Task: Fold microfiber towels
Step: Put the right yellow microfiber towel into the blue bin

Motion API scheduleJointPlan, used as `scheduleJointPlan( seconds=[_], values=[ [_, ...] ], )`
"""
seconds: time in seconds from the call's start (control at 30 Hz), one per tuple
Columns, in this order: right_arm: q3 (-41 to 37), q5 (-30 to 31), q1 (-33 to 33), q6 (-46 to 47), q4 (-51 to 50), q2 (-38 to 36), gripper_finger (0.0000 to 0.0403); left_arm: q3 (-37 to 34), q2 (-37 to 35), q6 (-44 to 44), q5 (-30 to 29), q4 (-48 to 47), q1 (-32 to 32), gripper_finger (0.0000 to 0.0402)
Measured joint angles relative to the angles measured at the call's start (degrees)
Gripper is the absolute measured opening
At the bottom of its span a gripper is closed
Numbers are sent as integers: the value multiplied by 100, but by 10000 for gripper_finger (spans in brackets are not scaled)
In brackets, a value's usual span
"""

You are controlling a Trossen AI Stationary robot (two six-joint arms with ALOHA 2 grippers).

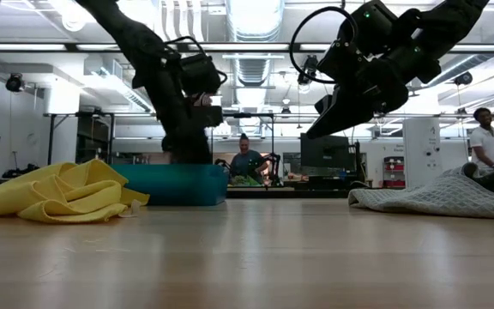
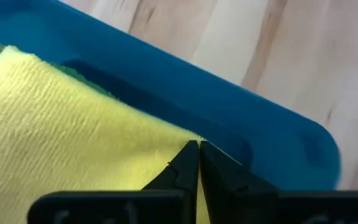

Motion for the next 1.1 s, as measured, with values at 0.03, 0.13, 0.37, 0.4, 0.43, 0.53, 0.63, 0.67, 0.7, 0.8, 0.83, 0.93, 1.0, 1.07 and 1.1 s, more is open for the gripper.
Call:
scheduleJointPlan(
  seconds=[0.03, 0.13, 0.37, 0.4, 0.43, 0.53, 0.63, 0.67, 0.7, 0.8, 0.83, 0.93, 1.0, 1.07, 1.1],
  values=[
    [-1, 0, 0, 0, 0, 0, 9, 38, -91, 1, 5, -139, -8, 0],
    [-1, 0, 0, 0, 2, 0, 9, 222, -489, 144, 11, -657, -43, 0],
    [-3, 1, 0, 15, 103, 0, 9, -187, -1447, 589, -1178, -2415, 122, 0],
    [-3, 1, 0, 18, 111, 0, 9, -333, -1551, 602, -1282, -2351, 184, 0],
    [-3, 1, 0, 20, 135, 0, 9, -490, -1626, 601, -1363, -2251, 240, 0],
    [-3, 2, 0, 70, 176, 0, 9, -895, -1765, 535, -1383, -2192, 369, 0],
    [-3, 2, 0, 79, 187, 0, 9, -1162, -1795, 274, -1405, -2184, 409, 0],
    [-3, 2, 0, 79, 194, 0, 9, -1248, -1795, 206, -1393, -2205, 410, 0],
    [-3, 2, 0, 79, 192, 0, 9, -1307, -1793, 169, -1365, -2220, 408, 0],
    [-3, 2, 0, 78, 213, 0, 9, -1366, -1737, 94, -1323, -2202, 403, 0],
    [-3, 0, 2, 78, 215, 0, 9, -1368, -1717, 39, -1320, -2224, 404, 0],
    [-3, 0, 0, 131, 216, 0, 9, -1344, -1712, 10, -1311, -2218, 404, 0],
    [-3, 2, 1, 254, 215, 0, 9, -1258, -1736, 6, -1307, -2219, 404, 0],
    [-3, 2, 2, 429, 210, -13, 9, -1145, -1818, -3, -1303, -2217, 376, 0],
    [-3, 4, 2, 534, 187, -40, 9, -1084, -1866, -7, -1305, -2202, 343, 0]
  ],
)
